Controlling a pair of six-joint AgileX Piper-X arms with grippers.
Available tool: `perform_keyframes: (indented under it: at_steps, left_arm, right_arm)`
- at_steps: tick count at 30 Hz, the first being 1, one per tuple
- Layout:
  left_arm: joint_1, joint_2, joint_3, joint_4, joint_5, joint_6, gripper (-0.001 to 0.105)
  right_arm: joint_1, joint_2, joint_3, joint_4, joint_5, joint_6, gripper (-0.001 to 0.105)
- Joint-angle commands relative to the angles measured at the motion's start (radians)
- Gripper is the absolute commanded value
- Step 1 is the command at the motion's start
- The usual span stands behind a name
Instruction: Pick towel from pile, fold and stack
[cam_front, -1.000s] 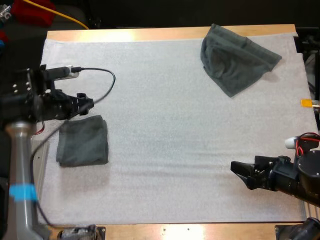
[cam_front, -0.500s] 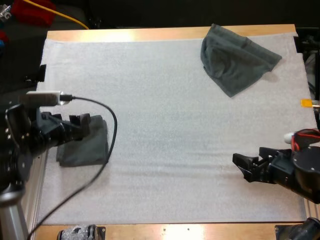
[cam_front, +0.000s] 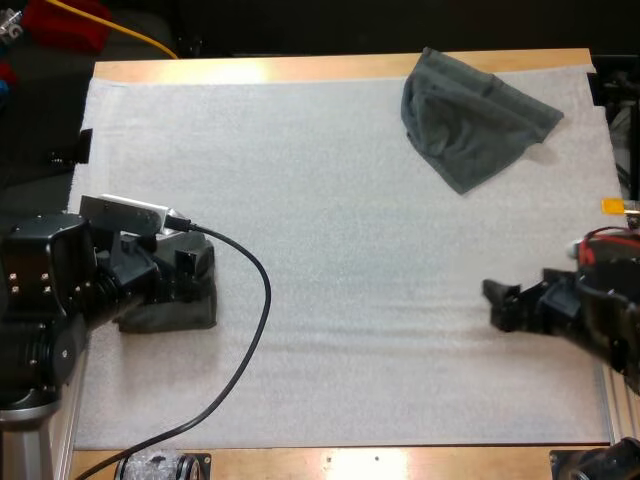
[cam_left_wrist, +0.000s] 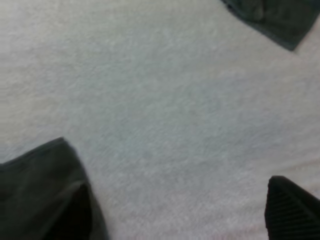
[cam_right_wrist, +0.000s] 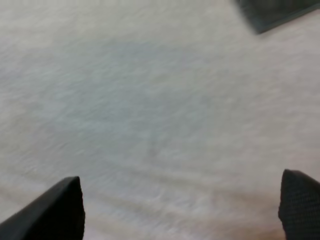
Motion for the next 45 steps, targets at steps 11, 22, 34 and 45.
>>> perform_keyframes:
  at_steps: [11, 22, 34, 45]
  left_arm:
    - [-0.006, -0.005, -0.005, 0.035, -0.017, 0.024, 0.07]
    - [-0.134, -0.084, -0.005, 0.036, -0.14, 0.113, 0.07]
    - [-0.135, -0.402, 0.18, 0.004, -0.165, 0.109, 0.07]
    - [-0.135, -0.796, 0.312, 0.009, -0.165, 0.106, 0.07]
  right_arm:
    - [-0.381, -0.008, -0.032, 0.071, 0.008, -0.229, 0.077]
    - [-0.422, -0.102, -0.125, 0.185, 0.145, -0.333, 0.077]
    - [-0.422, -0.333, -0.126, 0.227, 0.064, -0.248, 0.077]
    - [-0.422, -0.553, -0.126, 0.234, -0.056, -0.212, 0.077]
